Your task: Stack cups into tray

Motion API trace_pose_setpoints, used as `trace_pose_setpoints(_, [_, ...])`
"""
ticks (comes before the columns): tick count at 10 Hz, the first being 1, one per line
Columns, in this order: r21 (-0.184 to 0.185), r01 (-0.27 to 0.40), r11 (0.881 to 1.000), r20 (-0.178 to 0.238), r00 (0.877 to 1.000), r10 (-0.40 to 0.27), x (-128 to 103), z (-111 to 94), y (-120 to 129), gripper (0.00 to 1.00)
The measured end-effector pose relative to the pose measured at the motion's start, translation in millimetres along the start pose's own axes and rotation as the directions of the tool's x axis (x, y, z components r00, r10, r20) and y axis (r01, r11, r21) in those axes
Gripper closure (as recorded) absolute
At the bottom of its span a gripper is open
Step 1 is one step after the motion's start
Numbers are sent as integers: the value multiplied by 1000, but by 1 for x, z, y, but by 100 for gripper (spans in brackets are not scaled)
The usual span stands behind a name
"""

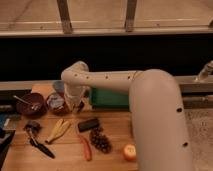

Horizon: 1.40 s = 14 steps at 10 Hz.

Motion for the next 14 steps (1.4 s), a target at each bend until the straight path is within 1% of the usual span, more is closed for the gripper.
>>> trace_pose_setpoints(1, [14,10,1000,22,1000,-10,-1,-12,2,100])
trace_pose_setpoints(2, [39,24,999,51,998,-26,-4,-30,4,100])
trace_pose_setpoints(3, [69,39,997,79,996,-44,-9,-49,6,100])
trace_pose_setpoints(4, [98,51,994,100,993,-61,-14,-63,7,100])
trace_pose_setpoints(5, [137,65,988,124,989,-82,-23,-80,6,100])
trace_pose_setpoints(6, [158,67,985,143,986,-90,-31,-91,2,100])
trace_pose_setpoints(8, [194,67,979,169,980,-100,-50,-107,-20,100])
trace_pose_setpoints(10, [241,74,968,178,977,-119,-78,-117,-40,100])
trace_pose_setpoints(11, [253,77,964,175,977,-124,-87,-119,-47,100])
trace_pose_setpoints(12, [273,80,959,163,978,-128,-101,-120,-62,100])
trace_pose_setpoints(13, [287,89,954,153,979,-137,-114,-121,-70,100])
trace_pose_setpoints(14, [289,105,951,136,979,-150,-130,-117,-71,100])
